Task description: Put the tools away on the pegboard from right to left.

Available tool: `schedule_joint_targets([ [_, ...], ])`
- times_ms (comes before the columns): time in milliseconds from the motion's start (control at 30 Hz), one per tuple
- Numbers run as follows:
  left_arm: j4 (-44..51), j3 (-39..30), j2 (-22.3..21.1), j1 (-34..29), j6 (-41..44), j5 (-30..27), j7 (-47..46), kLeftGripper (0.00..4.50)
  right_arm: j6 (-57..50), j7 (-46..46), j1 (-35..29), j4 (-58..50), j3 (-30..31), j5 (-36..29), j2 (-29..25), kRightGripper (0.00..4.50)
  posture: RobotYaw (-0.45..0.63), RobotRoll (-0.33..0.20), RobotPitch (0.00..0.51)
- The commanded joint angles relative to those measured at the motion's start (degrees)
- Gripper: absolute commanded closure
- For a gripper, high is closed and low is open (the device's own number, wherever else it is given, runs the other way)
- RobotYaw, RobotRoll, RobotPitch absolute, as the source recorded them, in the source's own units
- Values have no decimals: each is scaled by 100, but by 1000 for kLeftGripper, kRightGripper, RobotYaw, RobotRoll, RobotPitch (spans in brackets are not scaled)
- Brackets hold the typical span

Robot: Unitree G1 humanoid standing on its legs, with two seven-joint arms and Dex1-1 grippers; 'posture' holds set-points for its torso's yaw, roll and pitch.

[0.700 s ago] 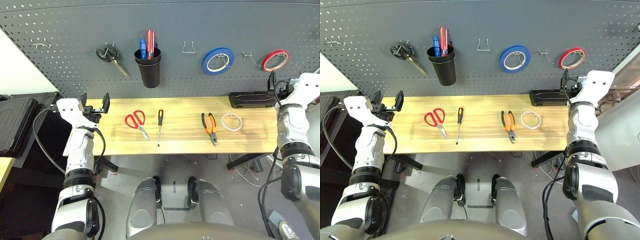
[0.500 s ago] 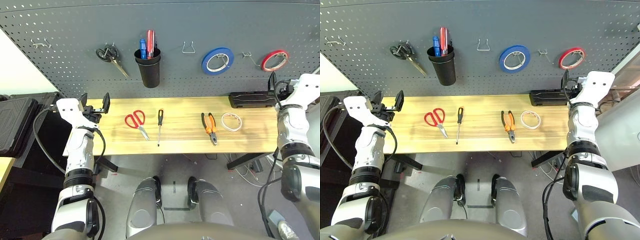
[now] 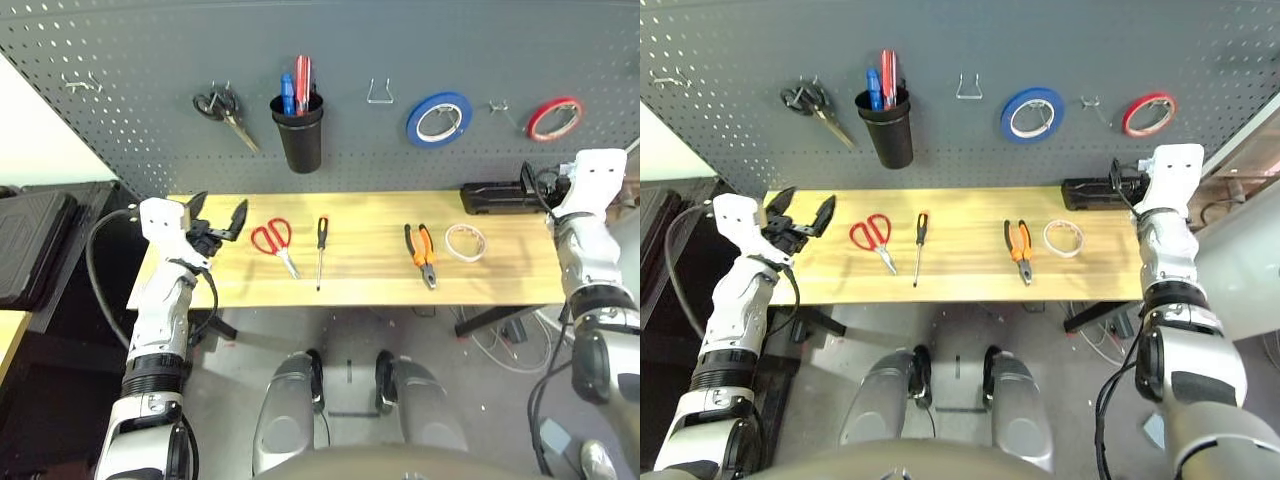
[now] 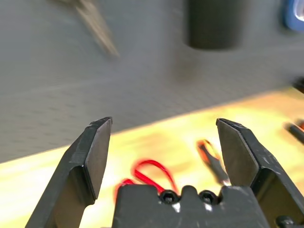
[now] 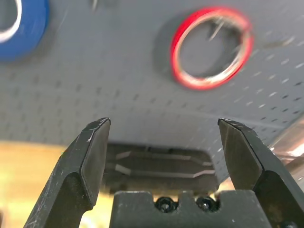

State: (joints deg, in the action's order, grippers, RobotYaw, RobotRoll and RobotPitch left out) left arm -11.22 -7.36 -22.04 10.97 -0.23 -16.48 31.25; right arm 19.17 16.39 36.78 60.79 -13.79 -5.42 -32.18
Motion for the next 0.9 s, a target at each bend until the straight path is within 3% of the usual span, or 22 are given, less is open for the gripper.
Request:
schedule_joint_targets([
  [33,436,325,-111,-147,462,92,222,23,-443,367,-109,42,156,106,-174,0,163,0,202],
  [200,1103,783,-272,-290,926,121,598,23,-820,848,-71,129,354,248,-341,0,172,0,222],
  [367,1469,1117,-445,-380,748,311,905,23,-1065,1322,-16,257,678,485,-366,0,193,0,244],
  [900,2166,1362,-714,-486,1052,278,1385,23,-1618,2561,613,982,1706,1294,-158,0,248,0,301],
])
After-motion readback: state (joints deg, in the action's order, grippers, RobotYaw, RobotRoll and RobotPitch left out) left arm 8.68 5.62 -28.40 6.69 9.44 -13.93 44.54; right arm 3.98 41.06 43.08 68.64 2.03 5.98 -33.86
